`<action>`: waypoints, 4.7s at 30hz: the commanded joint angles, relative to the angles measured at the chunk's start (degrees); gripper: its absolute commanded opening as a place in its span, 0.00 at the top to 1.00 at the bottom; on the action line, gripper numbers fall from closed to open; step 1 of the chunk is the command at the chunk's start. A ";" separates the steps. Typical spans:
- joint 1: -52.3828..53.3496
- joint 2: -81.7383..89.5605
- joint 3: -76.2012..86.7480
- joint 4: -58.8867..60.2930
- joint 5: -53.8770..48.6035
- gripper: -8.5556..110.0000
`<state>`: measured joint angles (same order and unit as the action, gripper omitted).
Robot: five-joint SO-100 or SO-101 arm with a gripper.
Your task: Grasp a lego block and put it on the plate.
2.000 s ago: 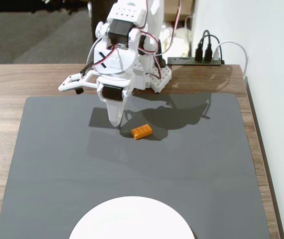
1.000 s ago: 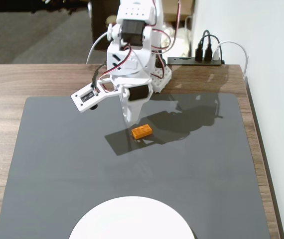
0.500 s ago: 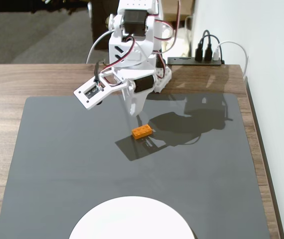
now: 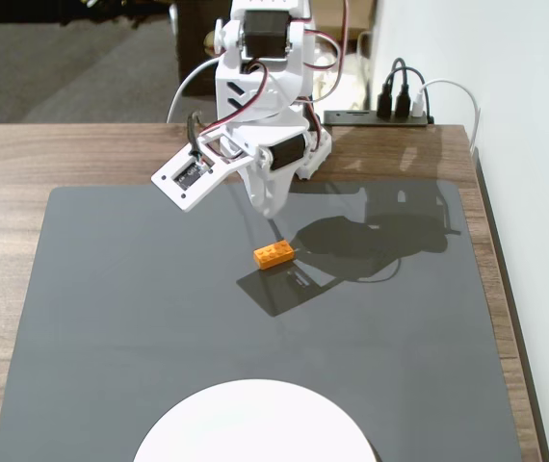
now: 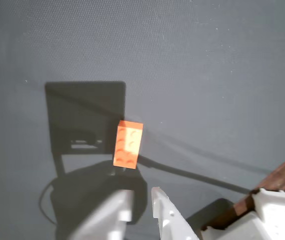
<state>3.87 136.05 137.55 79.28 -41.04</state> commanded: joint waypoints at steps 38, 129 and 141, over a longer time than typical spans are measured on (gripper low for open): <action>0.97 -18.28 1.49 -10.81 -7.12 0.52; -5.19 -14.06 -8.61 -2.64 -18.81 0.87; -5.01 -9.67 -12.74 -2.64 -34.19 0.87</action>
<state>-1.49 124.72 127.71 77.61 -72.77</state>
